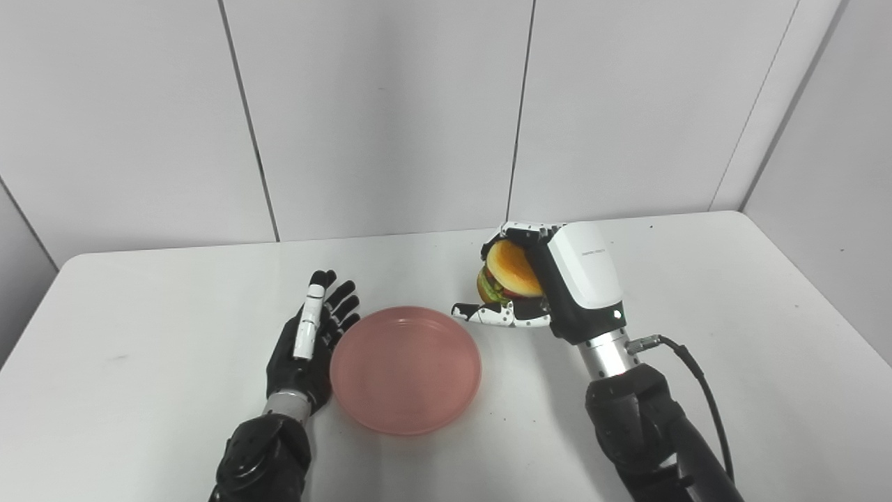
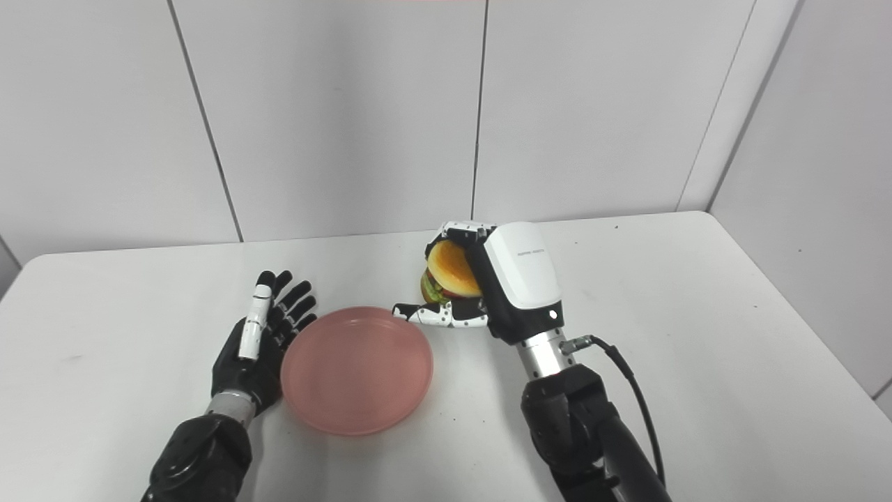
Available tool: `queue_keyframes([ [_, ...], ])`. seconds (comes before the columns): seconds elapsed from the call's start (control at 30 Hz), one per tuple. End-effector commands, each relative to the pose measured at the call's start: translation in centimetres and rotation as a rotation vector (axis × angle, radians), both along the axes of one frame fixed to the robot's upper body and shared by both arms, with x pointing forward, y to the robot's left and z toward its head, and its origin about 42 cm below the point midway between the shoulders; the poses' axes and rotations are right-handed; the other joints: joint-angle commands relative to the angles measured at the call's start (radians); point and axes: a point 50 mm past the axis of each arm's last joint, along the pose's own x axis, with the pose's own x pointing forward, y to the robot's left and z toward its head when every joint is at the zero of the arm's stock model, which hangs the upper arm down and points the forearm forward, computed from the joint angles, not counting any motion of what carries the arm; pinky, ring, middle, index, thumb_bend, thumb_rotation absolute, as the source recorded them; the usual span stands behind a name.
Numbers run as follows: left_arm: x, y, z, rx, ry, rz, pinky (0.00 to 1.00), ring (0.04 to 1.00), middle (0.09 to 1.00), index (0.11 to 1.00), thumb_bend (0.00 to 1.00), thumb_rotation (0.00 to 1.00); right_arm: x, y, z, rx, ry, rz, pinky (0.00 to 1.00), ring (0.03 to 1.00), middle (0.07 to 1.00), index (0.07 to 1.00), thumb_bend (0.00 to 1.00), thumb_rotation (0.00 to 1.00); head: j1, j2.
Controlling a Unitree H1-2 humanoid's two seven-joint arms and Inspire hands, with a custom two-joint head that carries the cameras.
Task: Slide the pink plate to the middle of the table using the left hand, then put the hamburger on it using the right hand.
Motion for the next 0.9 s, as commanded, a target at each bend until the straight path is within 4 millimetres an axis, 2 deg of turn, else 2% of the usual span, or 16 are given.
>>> queue_keyframes([
  [0.0, -0.8, -1.2, -2.2, 0.014, 0.089, -0.009, 0.89, 0.894, 0.857, 0.896, 0.68, 0.76, 0.6, 1.4, 2.0, 0.006, -0.06, 0.032, 0.25, 0.298, 0.39, 0.373, 0.62, 0.46, 0.021, -0.003],
  [0.27, -0.9, -2.7, -2.7, -0.001, 0.099, -0.004, 0.88, 0.882, 0.861, 0.873, 0.68, 0.75, 1.1, 2.4, 1.4, 0.043, -0.024, 0.053, 0.22, 0.284, 0.386, 0.38, 0.6, 0.39, 0.078, -0.01],
  [0.47, -1.1, -3.7, -3.4, -0.022, 0.11, -0.006, 0.88, 0.885, 0.866, 0.875, 0.67, 0.75, 1.4, 3.4, 0.3, 0.017, 0.002, 0.095, 0.22, 0.281, 0.372, 0.378, 0.6, 0.34, 0.116, -0.011],
  [0.57, -1.1, -3.9, -3.4, -0.027, 0.115, -0.002, 0.88, 0.882, 0.865, 0.879, 0.68, 0.74, 1.6, 3.8, -0.6, 0.006, 0.032, 0.109, 0.23, 0.286, 0.375, 0.383, 0.61, 0.35, 0.12, -0.011],
  [0.73, -1.3, -4.0, -3.4, -0.021, 0.116, -0.009, 0.88, 0.892, 0.877, 0.902, 0.68, 0.77, 2.2, 4.9, -3.4, -0.041, 0.096, 0.137, 0.27, 0.309, 0.392, 0.397, 0.63, 0.39, 0.128, -0.007],
  [0.87, -1.4, -4.0, -3.3, -0.028, 0.12, -0.006, 0.88, 0.91, 0.883, 0.905, 0.68, 0.76, 2.7, 5.4, -5.3, -0.071, 0.13, 0.158, 0.29, 0.322, 0.395, 0.397, 0.64, 0.39, 0.125, -0.005],
])
